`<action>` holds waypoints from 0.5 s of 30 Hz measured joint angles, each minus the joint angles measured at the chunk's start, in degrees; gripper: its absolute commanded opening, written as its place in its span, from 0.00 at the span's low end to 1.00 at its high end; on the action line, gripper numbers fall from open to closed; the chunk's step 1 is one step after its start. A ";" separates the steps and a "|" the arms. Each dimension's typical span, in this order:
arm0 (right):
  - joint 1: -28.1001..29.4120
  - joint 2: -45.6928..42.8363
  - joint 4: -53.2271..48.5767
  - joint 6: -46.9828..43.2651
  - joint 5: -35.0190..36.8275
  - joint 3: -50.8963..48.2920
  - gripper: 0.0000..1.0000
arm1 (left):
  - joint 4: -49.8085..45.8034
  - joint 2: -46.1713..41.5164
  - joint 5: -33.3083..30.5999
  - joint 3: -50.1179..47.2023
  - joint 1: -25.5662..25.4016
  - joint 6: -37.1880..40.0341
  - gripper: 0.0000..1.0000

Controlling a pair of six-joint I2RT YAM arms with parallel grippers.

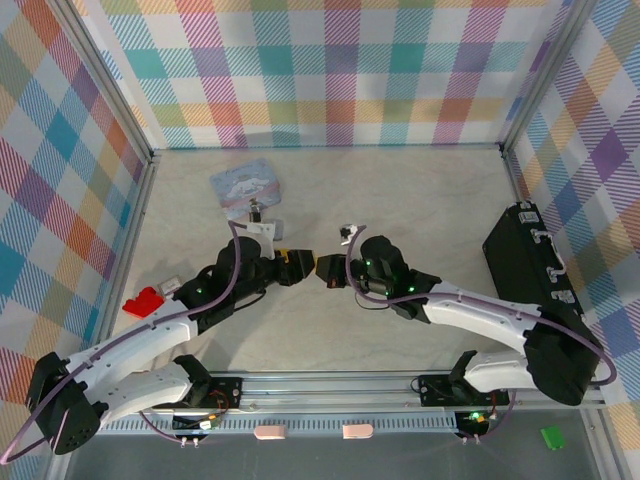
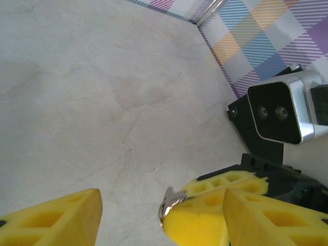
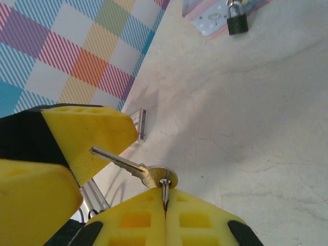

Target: Unlock a padlock with a key

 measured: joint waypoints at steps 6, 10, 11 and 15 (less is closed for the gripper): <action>0.00 1.97 1.64 0.74 -2.29 0.00 0.00 | 0.07 1.18 -0.24 0.09 0.00 0.50 0.46; 0.00 1.97 2.23 0.42 -2.58 0.00 0.00 | 0.04 1.16 -0.63 0.09 0.00 0.35 0.41; 0.00 1.97 2.21 0.26 -2.69 0.00 0.00 | 0.04 1.11 -0.66 0.09 0.00 0.26 0.40; 0.00 1.97 2.21 -0.15 -2.97 0.00 0.00 | 0.04 0.72 -0.59 0.09 0.00 0.17 0.36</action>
